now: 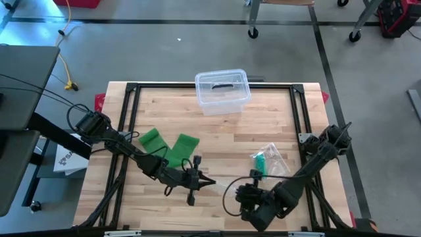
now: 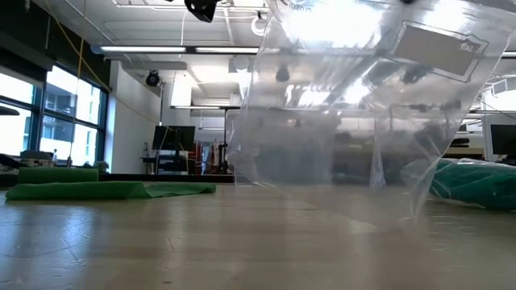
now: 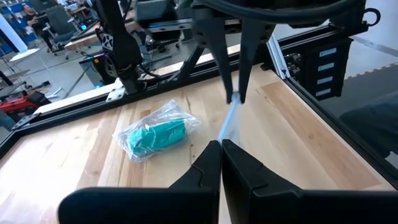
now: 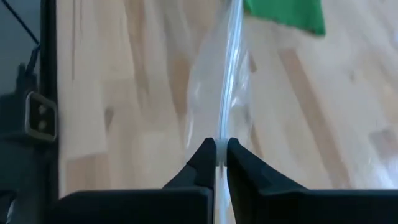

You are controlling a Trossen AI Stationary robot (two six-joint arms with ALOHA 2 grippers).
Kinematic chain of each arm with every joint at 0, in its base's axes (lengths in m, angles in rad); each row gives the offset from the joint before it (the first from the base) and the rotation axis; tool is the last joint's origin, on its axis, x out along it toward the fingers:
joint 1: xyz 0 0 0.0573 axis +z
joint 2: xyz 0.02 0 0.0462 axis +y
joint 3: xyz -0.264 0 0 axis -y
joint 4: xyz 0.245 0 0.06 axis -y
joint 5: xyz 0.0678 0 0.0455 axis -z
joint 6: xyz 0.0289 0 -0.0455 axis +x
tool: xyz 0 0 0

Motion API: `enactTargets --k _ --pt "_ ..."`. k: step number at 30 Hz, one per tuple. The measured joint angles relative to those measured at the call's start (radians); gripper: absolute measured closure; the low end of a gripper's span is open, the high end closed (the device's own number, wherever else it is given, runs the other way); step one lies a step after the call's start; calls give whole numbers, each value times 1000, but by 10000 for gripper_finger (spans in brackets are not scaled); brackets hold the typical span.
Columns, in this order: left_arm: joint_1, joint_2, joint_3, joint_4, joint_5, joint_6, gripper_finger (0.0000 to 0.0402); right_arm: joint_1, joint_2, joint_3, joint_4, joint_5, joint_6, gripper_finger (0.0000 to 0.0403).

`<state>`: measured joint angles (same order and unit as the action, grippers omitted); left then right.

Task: Roll bandage
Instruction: Open the transparent zip bag

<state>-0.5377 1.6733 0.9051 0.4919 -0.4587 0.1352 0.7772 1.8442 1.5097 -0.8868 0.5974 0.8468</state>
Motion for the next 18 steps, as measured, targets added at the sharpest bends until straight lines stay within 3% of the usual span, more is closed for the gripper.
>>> enactTargets --k 13,18 --pt "0 0 0 7 -7 -1 401 104 -2 0 -66 30 167 390" --pt "0 0 0 7 -9 -1 401 104 -37 0 -65 51 167 352"
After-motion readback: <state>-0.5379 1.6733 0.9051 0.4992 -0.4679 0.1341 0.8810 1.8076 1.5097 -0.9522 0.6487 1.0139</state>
